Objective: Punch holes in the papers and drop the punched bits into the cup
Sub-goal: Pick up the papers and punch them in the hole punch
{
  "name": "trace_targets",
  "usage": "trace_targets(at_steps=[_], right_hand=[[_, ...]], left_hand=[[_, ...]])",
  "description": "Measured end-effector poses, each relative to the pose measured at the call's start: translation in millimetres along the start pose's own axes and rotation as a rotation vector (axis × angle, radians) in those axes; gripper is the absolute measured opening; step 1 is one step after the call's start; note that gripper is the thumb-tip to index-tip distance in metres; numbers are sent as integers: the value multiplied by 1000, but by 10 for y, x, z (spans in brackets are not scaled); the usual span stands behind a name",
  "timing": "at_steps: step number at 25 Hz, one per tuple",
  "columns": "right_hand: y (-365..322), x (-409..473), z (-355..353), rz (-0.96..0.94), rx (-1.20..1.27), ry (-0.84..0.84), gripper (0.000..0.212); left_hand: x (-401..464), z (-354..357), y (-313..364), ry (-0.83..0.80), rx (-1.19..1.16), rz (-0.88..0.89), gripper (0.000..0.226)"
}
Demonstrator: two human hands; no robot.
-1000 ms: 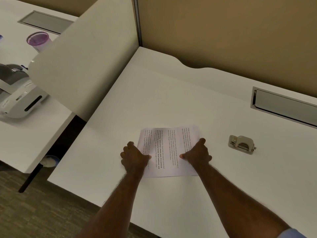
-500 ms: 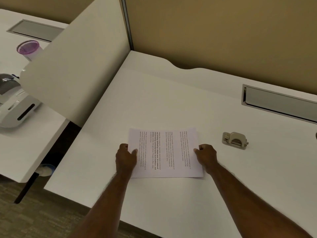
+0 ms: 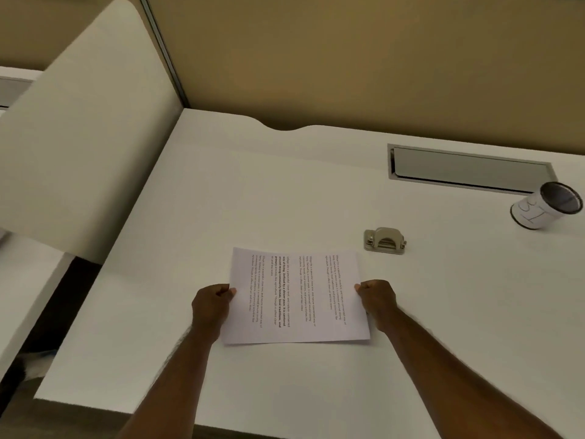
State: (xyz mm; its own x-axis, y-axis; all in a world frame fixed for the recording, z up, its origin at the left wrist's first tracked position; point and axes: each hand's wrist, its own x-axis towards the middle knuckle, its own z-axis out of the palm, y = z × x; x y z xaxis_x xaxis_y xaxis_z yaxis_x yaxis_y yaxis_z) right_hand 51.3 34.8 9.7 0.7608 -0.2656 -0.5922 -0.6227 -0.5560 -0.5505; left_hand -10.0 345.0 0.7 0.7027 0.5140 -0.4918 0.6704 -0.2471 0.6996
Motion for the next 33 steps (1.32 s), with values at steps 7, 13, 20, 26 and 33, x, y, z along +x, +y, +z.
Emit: trace_targets(at_steps=[7, 13, 20, 26, 33], right_hand=[[485, 7, -338, 31, -22, 62, 34], [691, 95, -601, -4, -50, 104, 35], [862, 237, -928, 4, -16, 145, 33], [973, 387, -1185, 31, 31, 158, 31], [1008, 539, -1342, 54, 56, 181, 32]], left_hand=[[-211, 459, 123, -24, 109, 64, 15], [-349, 680, 275, -47, 49, 45, 11], [-429, 1022, 502, -83, 58, 69, 8], [-420, 1298, 699, -128, 44, 45, 8], [-387, 1522, 822, -141, 47, 54, 14]])
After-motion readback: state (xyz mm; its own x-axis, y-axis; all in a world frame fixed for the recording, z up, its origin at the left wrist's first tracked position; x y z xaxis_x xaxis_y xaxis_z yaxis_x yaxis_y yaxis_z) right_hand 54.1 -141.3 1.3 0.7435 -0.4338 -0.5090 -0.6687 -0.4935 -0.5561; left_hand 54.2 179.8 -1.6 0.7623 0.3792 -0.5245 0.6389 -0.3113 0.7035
